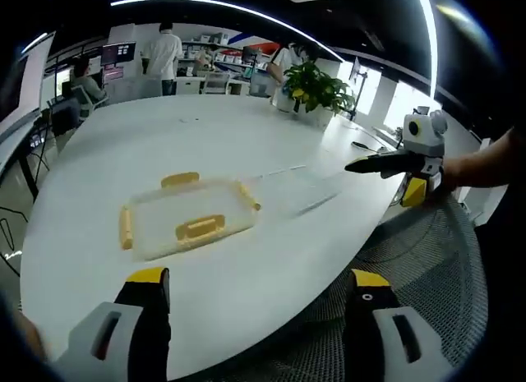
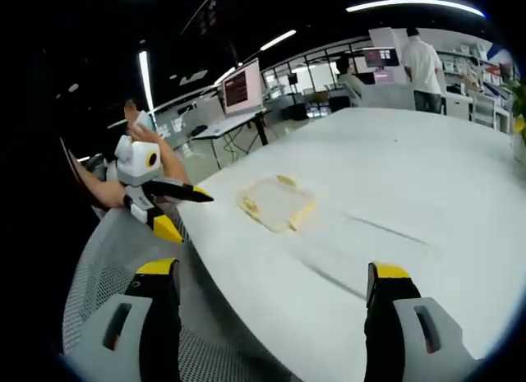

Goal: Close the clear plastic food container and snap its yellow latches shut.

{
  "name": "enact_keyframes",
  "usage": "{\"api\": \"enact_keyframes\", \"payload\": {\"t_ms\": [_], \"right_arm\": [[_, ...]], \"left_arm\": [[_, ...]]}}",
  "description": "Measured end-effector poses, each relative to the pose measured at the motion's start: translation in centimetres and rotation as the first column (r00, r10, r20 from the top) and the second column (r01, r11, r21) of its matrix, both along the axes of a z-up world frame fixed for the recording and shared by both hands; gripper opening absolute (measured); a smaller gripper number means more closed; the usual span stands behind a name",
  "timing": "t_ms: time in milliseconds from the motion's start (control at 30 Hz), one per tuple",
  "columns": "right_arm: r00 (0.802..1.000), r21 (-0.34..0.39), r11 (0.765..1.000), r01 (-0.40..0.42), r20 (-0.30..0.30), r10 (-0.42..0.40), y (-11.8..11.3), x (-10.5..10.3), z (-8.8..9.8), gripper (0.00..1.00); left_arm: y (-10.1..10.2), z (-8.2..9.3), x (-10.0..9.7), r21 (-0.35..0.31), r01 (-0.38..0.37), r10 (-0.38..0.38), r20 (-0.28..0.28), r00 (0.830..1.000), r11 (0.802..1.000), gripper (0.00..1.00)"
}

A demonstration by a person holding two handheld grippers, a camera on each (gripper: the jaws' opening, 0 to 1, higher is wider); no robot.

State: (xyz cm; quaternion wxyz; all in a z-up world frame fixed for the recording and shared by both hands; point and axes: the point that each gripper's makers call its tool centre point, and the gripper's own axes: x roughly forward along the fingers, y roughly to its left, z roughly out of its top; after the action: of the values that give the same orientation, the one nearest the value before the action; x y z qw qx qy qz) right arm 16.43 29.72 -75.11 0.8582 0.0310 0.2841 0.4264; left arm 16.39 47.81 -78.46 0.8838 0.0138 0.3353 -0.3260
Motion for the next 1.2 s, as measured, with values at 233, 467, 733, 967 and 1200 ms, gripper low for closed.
{"api": "enact_keyframes", "payload": {"t_ms": [233, 467, 733, 967, 1200], "right_arm": [[1.0, -0.001, 1.0, -0.004, -0.001, 0.004, 0.1, -0.1, 0.0, 0.93], [1.0, -0.002, 1.0, -0.006, 0.001, 0.006, 0.2, -0.1, 0.1, 0.92], [0.999, 0.009, 0.999, -0.031, 0.028, 0.031, 0.8, 0.1, 1.0, 0.92], [0.999, 0.029, 1.0, -0.011, 0.033, 0.01, 0.5, 0.7, 1.7, 0.91], [0.999, 0.016, 1.0, -0.02, 0.039, 0.019, 0.7, 0.7, 1.7, 0.9]], "left_arm": [[0.0, 0.1, 0.0, -0.002, 0.0, 0.0, 0.002, 1.0, 1.0, 0.85], [-0.1, 0.1, -0.1, -0.005, 0.007, -0.007, 0.0, 1.0, 1.0, 0.84], [-0.1, 0.5, 0.0, -0.024, 0.006, -0.006, -0.012, 1.0, 1.0, 0.83], [-0.2, 0.7, 0.4, -0.021, 0.016, -0.016, -0.003, 1.0, 1.0, 0.82], [-0.6, 0.9, 0.5, -0.003, 0.058, -0.058, 0.017, 0.998, 0.998, 0.8]]}}
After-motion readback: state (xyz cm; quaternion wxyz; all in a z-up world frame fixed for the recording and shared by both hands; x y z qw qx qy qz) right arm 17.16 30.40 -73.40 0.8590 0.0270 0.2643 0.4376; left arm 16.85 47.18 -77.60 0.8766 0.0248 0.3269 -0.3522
